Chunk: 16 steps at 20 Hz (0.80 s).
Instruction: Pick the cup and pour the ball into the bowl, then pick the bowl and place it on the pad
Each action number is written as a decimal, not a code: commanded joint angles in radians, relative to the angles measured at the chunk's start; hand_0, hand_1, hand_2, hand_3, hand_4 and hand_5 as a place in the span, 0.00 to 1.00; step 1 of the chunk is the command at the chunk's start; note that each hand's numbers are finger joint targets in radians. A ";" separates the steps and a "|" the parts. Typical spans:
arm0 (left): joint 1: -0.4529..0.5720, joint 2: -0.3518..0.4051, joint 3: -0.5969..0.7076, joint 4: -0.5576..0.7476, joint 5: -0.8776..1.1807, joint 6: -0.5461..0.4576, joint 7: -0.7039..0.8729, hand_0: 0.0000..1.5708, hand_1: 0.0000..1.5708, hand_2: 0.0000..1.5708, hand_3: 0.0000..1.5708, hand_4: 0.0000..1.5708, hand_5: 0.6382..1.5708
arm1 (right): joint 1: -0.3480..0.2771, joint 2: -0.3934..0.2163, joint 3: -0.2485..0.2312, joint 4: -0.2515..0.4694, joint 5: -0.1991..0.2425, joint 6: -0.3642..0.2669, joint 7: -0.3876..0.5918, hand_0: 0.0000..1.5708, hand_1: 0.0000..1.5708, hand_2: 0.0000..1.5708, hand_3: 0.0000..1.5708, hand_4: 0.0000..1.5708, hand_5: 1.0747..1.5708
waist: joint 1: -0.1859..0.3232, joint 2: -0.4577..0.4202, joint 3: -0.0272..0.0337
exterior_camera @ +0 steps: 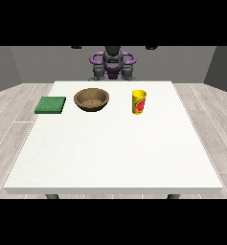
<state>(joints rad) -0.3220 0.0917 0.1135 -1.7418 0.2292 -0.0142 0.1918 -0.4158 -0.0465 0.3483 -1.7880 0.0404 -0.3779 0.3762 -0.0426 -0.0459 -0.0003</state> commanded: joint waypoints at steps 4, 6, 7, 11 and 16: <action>-0.227 0.093 0.079 0.128 -0.106 0.048 -0.140 0.00 0.00 0.00 0.00 0.00 0.88 | -0.108 -0.041 -0.081 -0.015 -0.068 0.116 -0.098 0.00 0.00 0.00 0.00 0.00 1.00 | -0.105 0.246 0.0009; -0.166 0.095 0.093 0.217 -0.128 0.029 -0.246 0.00 0.00 0.00 0.00 0.00 0.87 | -0.024 -0.026 -0.024 -0.056 -0.044 0.119 -0.136 0.00 0.00 0.00 0.00 0.00 0.99 | -0.132 0.244 0.0004; -0.157 0.096 0.092 0.262 -0.122 0.000 -0.298 0.00 0.00 0.00 0.00 0.00 0.86 | -0.129 -0.030 -0.094 -0.063 -0.053 0.108 -0.049 0.00 0.00 0.00 0.00 0.00 0.99 | -0.111 0.255 -0.0002; -0.063 0.079 0.106 0.377 -0.117 -0.047 -0.462 0.00 0.00 0.00 0.00 0.00 0.84 | -0.084 -0.044 -0.126 -0.117 -0.074 0.125 -0.054 0.00 0.00 0.00 0.00 0.00 1.00 | -0.100 0.258 -0.0003; -0.081 0.090 0.150 0.554 -0.122 -0.051 -0.612 0.00 0.00 0.00 0.00 0.00 0.82 | -0.015 -0.089 -0.168 -0.157 -0.100 0.190 -0.097 0.00 0.00 0.00 0.00 0.00 0.99 | -0.127 0.273 -0.0001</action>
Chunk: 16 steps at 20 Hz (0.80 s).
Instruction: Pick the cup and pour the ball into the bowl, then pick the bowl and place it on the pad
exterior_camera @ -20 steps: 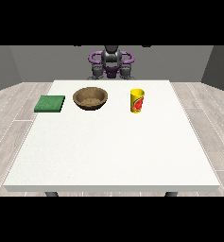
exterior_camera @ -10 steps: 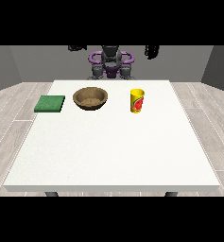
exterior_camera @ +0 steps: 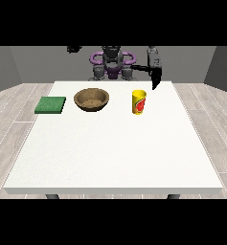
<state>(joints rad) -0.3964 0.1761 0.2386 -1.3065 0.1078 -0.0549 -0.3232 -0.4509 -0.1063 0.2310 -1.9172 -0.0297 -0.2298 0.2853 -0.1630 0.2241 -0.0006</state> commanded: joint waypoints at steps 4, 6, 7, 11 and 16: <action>0.021 0.007 0.011 0.241 -0.030 -0.049 -0.240 0.00 0.00 0.00 0.00 0.00 0.83 | -0.001 -0.032 -0.099 -0.048 -0.039 0.041 0.041 0.00 0.00 0.00 0.00 0.00 1.00 | 0.017 -0.008 0.0000; -0.008 -0.025 0.007 0.295 -0.046 0.010 -0.233 0.00 0.00 0.00 0.00 0.00 0.84 | 0.076 -0.022 -0.082 -0.053 -0.056 0.073 -0.002 0.00 0.00 0.00 0.00 0.00 0.99 | -0.008 -0.026 0.0003; -0.045 -0.019 0.003 0.331 -0.041 -0.005 -0.236 0.00 0.00 0.00 0.00 0.00 0.86 | 0.019 -0.044 -0.142 -0.046 -0.085 0.083 0.041 0.00 0.00 0.00 0.00 0.00 0.99 | -0.002 -0.022 0.0002; -0.069 0.027 0.033 0.450 -0.018 -0.069 -0.312 0.00 0.00 0.00 0.00 0.00 0.86 | 0.056 -0.042 -0.159 -0.057 -0.090 0.099 0.022 0.00 0.00 0.00 0.00 0.00 0.99 | 0.011 -0.011 0.0001; -0.096 0.043 0.055 0.550 -0.019 -0.062 -0.383 0.00 0.00 0.00 0.00 0.00 0.84 | 0.097 -0.085 -0.234 -0.081 -0.153 0.167 -0.011 0.00 0.00 0.00 0.00 0.00 0.99 | -0.022 0.016 0.0003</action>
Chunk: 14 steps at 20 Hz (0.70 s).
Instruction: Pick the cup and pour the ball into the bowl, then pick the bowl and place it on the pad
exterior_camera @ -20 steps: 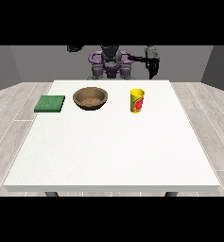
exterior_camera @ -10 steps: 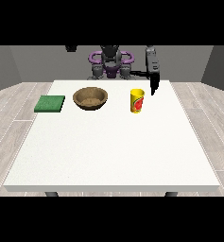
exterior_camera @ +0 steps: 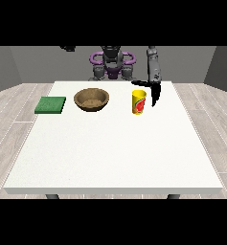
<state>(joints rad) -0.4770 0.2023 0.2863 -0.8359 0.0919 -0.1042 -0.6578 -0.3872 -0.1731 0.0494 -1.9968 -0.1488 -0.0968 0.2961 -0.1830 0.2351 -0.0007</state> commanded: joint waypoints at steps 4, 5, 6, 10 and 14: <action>-0.072 0.014 0.032 0.168 -0.008 0.037 -0.110 0.00 0.00 0.00 0.00 0.00 0.85 | 0.034 -0.048 -0.056 -0.092 -0.050 0.061 0.023 0.00 0.00 0.00 0.00 0.00 0.99 | -0.071 0.039 -0.0001; -0.065 0.018 0.040 0.186 -0.002 0.037 -0.120 0.00 0.00 0.00 0.00 0.00 0.85 | 0.025 -0.073 -0.101 -0.103 -0.105 0.089 0.040 0.00 0.00 0.00 0.00 0.00 0.99 | -0.069 0.029 0.0000; -0.095 0.047 0.065 0.220 0.009 0.028 -0.154 0.00 0.00 0.00 0.00 0.00 0.85 | 0.024 -0.062 -0.081 -0.144 -0.098 0.075 0.058 0.00 0.00 0.00 0.00 0.00 0.99 | -0.090 0.066 -0.0004; -0.116 0.099 0.091 0.276 0.021 0.012 -0.170 0.00 0.00 0.00 0.00 0.00 0.83 | 0.106 -0.069 -0.094 -0.193 -0.088 0.105 0.010 0.00 0.00 0.00 0.00 0.00 0.99 | -0.111 0.085 -0.0001; -0.077 0.096 0.069 0.263 -0.078 0.227 -0.308 0.84 0.84 1.00 1.00 0.61 0.96 | 0.031 -0.119 -0.155 -0.216 -0.176 0.137 0.051 0.00 0.00 0.00 0.00 0.00 0.98 | -0.149 0.126 0.0003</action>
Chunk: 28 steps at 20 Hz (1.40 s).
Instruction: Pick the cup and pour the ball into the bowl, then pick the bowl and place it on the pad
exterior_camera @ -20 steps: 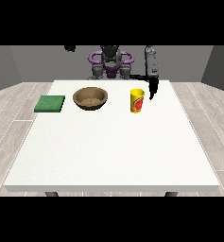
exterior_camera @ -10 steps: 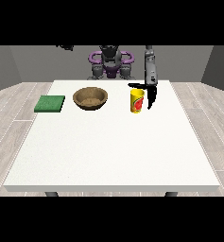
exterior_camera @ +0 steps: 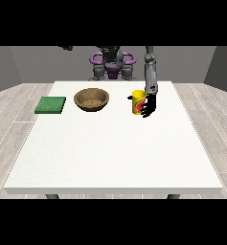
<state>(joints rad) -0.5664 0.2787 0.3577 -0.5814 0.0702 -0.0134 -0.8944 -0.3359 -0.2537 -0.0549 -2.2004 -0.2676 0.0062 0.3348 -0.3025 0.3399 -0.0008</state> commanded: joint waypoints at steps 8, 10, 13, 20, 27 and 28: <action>-0.008 -0.002 -0.056 0.057 -0.135 0.257 -0.032 0.85 0.85 1.00 1.00 0.67 0.90 | 0.064 -0.053 -0.137 0.020 -0.161 0.082 0.028 0.00 0.00 0.00 0.00 0.07 0.98 | -0.020 -0.075 0.0010; -0.017 -0.035 -0.120 0.019 -0.198 0.325 0.030 0.85 0.85 1.00 1.00 0.70 0.92 | 0.069 -0.028 -0.139 0.117 -0.135 0.075 -0.010 0.00 0.00 0.00 0.00 0.07 0.98 | 0.037 -0.141 0.0020; -0.084 -0.037 -0.162 0.016 -0.254 0.386 0.100 0.86 0.86 1.00 1.00 0.71 0.92 | 0.022 -0.060 -0.177 0.145 -0.135 0.053 0.024 0.00 0.00 0.00 0.00 0.12 0.97 | 0.052 -0.169 0.0013; -0.194 -0.009 -0.302 0.052 -0.481 0.626 0.334 0.89 0.89 1.00 1.00 0.67 0.98 | 0.055 -0.030 -0.141 0.215 -0.134 0.108 -0.039 0.00 0.00 0.00 0.00 0.16 0.98 | 0.022 -0.189 0.0030; -0.315 -0.035 -0.396 0.145 -0.651 0.727 0.585 0.90 0.90 1.00 1.00 0.60 0.99 | 0.060 -0.021 -0.123 0.239 -0.137 0.126 -0.037 0.00 0.00 0.00 0.00 0.20 0.98 | -0.007 -0.210 0.0015; -0.315 -0.033 -0.392 0.141 -0.656 0.738 0.574 0.90 0.90 1.00 1.00 0.60 0.99 | 0.035 -0.039 -0.152 0.247 -0.134 0.125 -0.052 0.00 0.00 0.00 0.00 0.21 0.99 | 0.013 -0.179 0.0011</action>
<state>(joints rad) -0.8395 0.2386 -0.0051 -0.4690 -0.5230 0.6949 -0.3973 -0.3079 -0.2949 -0.1988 -1.9629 -0.4046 0.1235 0.3000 -0.2924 0.1521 0.0011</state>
